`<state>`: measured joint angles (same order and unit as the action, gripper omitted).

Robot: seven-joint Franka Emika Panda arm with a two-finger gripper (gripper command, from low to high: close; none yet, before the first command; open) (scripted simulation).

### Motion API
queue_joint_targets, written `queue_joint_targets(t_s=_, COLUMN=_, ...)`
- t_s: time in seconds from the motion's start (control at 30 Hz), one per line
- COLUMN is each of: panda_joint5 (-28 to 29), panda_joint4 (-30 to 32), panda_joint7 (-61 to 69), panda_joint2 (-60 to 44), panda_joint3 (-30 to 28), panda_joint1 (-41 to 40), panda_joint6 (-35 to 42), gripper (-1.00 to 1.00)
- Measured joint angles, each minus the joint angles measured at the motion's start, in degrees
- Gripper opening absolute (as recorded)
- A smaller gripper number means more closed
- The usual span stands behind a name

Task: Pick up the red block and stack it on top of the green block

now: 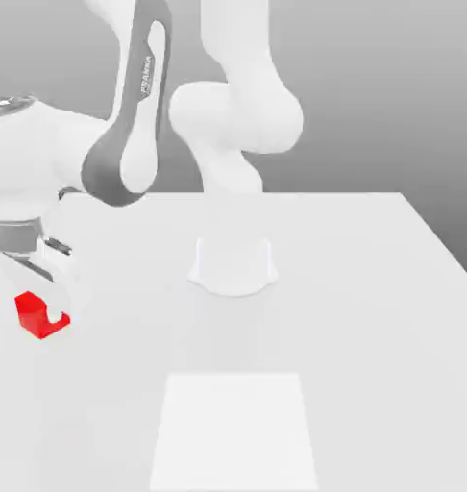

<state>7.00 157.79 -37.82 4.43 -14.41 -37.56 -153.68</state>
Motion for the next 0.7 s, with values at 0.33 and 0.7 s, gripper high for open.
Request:
queue_joint_targets(t_s=0.33, panda_joint5=-9.09, panda_joint4=3.87, panda_joint7=21.36, panda_joint2=0.73, panda_joint3=-10.96, panda_joint1=-4.97, panda_joint6=-1.32, gripper=-1.0)
queue_joint_targets(t_s=0.7, panda_joint5=-22.78, panda_joint4=3.16, panda_joint7=31.16, panda_joint2=-8.7, panda_joint3=-9.74, panda_joint1=-2.99, panda_joint6=-8.39, gripper=-1.0)
